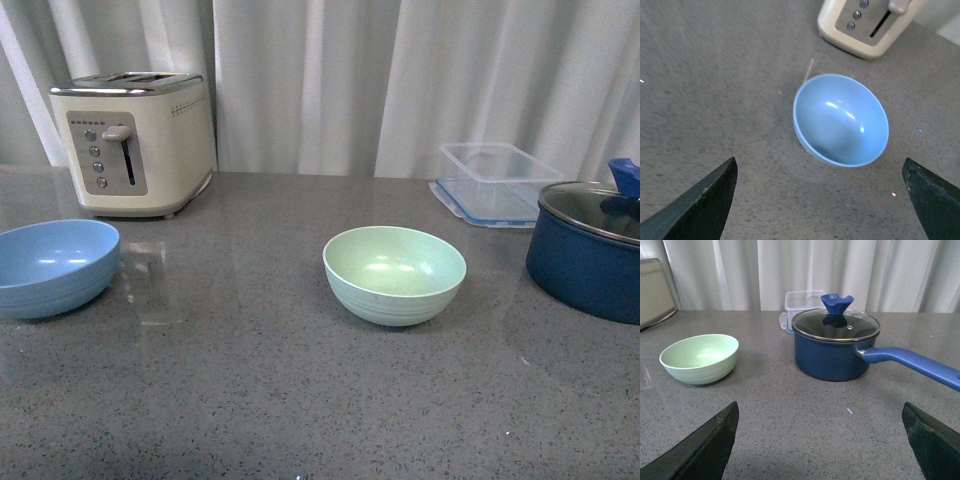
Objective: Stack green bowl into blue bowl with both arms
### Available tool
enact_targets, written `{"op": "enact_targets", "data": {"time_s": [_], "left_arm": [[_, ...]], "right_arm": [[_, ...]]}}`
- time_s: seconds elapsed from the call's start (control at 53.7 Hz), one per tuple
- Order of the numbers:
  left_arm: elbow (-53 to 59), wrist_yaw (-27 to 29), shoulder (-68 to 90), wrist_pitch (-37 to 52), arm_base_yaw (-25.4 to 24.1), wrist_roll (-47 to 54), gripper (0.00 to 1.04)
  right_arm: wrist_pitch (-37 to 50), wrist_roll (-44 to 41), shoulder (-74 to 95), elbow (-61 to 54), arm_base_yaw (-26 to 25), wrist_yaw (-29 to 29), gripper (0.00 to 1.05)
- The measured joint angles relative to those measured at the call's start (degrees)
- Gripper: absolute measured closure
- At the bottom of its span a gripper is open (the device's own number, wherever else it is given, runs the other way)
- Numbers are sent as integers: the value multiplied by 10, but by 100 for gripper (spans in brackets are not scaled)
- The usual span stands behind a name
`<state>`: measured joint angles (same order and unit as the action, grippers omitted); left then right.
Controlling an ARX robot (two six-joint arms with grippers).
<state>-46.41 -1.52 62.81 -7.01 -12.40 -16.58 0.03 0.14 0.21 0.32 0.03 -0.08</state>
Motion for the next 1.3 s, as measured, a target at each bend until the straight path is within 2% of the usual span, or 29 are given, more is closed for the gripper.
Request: {"op": "enact_targets", "data": {"time_s": [0.13, 0.335, 0.856, 0.931, 0.968, 1.303], "left_arm": [[-53, -31, 90, -6, -6, -43, 7], [-130, -31, 220, -15, -7, -73, 7], [-242, 17, 376, -43, 44, -79, 7], [-249, 21, 385, -46, 45, -77, 15], [-254, 25, 391, -47, 45, -76, 24], [-259, 25, 400, -51, 38, -77, 70]], "right_arm": [[0, 0, 0, 0, 0, 0, 10], [0, 0, 0, 0, 0, 0, 10], [0, 0, 0, 0, 0, 0, 10], [0, 0, 0, 0, 0, 0, 10], [0, 0, 0, 0, 0, 0, 10], [0, 0, 0, 0, 0, 0, 10]]}}
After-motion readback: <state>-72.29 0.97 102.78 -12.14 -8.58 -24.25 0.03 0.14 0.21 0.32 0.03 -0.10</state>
